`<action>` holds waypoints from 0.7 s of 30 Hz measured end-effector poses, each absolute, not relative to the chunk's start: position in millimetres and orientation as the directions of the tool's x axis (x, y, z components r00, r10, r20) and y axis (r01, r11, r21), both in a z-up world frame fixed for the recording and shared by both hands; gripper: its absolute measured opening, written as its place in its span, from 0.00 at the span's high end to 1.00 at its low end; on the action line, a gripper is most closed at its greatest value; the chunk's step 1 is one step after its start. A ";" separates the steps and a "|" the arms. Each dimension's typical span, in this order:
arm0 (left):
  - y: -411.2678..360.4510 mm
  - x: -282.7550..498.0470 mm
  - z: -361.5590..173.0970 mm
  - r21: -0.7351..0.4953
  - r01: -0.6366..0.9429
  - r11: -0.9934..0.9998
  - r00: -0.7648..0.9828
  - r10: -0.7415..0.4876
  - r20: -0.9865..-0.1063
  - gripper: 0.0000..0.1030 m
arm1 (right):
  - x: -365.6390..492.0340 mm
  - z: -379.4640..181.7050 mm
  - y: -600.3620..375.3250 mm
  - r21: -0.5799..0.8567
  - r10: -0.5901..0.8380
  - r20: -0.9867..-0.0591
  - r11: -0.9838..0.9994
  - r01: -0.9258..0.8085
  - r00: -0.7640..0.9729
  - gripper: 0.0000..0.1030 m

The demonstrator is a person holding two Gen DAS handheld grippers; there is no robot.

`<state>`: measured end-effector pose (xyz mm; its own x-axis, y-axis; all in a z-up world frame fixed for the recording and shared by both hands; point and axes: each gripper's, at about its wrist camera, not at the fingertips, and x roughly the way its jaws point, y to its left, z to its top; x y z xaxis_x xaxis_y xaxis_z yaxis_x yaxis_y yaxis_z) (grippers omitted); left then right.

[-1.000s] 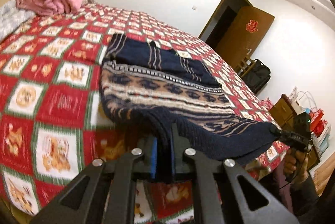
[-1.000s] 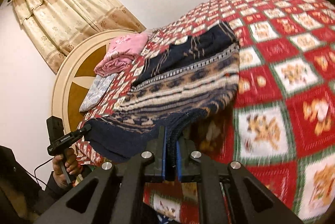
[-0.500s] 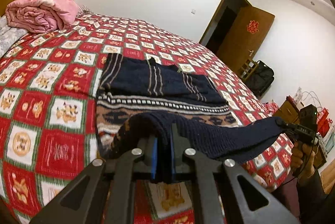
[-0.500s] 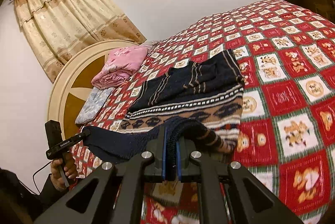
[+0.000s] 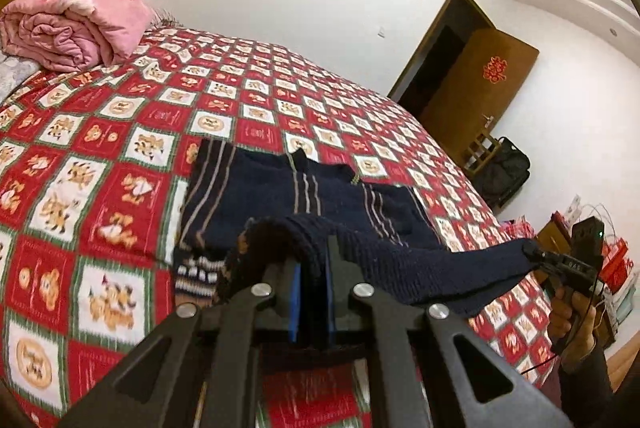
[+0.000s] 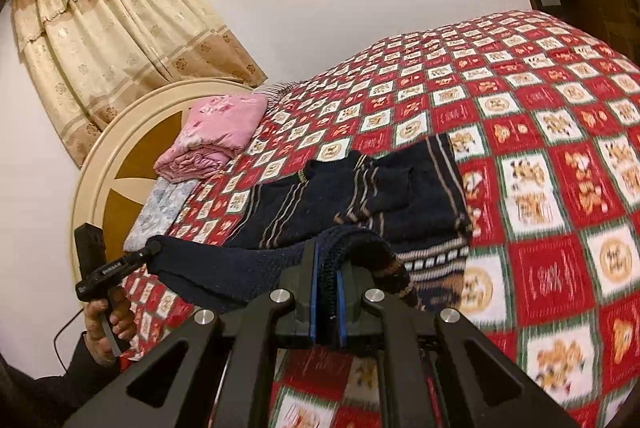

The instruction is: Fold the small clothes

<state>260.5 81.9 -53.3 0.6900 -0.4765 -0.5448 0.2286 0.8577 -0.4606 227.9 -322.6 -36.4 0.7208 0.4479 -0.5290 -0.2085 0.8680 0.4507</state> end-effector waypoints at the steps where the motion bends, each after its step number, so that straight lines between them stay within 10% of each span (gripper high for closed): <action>1: 80.9 265.5 -53.4 -0.459 0.229 0.859 0.689 -0.476 -0.547 0.90 | 235.7 -35.9 -322.6 0.451 0.446 -0.533 0.869 -0.205 0.719 0.93; 21: 81.3 389.6 -84.3 -0.479 0.112 0.871 0.653 -0.428 -0.625 0.90 | 381.4 -64.5 -323.3 0.450 0.410 -0.604 0.883 -0.132 0.683 0.93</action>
<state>389.6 81.3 -84.3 0.6535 -0.4277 -0.6245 0.1119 0.8706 -0.4791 381.4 -323.3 -64.5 0.6831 0.4101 -0.6043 -0.1321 0.8832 0.4500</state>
